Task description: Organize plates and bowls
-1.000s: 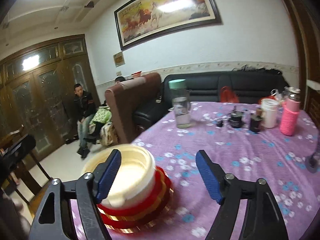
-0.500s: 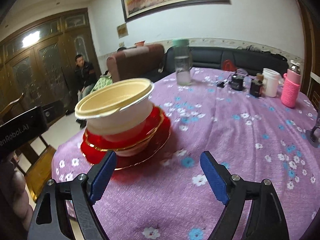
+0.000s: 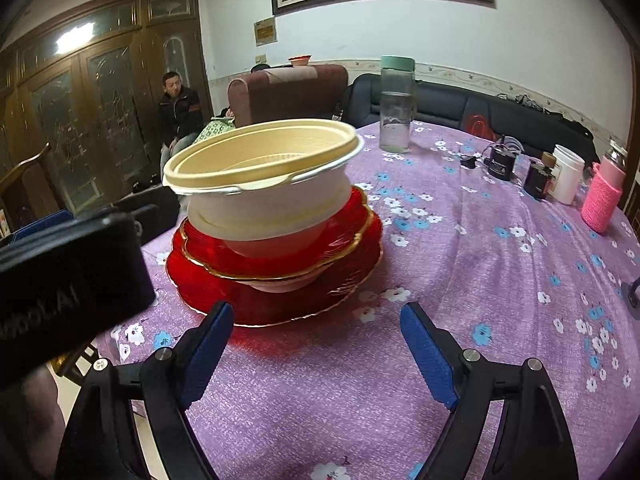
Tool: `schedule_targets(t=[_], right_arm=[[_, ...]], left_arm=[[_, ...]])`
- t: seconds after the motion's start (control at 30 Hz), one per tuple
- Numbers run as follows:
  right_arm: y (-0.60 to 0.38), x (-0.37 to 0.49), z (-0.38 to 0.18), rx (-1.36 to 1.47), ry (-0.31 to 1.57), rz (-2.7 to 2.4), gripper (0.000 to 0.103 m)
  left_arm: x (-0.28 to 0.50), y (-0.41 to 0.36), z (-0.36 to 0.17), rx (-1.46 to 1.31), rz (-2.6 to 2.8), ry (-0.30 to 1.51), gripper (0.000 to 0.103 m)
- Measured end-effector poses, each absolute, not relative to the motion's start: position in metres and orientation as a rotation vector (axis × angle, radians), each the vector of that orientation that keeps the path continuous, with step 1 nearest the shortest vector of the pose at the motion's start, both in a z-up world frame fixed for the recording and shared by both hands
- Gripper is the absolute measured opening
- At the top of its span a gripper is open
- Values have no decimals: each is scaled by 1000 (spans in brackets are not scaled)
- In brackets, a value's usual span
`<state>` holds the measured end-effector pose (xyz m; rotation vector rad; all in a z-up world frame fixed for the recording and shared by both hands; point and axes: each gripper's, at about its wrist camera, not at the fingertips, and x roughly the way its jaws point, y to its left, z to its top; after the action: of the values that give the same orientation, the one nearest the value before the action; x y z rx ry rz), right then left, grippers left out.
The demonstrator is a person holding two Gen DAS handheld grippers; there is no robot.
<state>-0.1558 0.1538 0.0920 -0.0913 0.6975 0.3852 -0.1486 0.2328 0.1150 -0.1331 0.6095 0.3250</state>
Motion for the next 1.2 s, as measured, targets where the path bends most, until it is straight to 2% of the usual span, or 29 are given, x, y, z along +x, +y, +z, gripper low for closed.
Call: schedule_targets(t=[1.2], right_arm=[[172, -129, 72, -65, 778, 360, 89]], left_arm=[[-122, 248, 86, -191, 259, 731, 103]])
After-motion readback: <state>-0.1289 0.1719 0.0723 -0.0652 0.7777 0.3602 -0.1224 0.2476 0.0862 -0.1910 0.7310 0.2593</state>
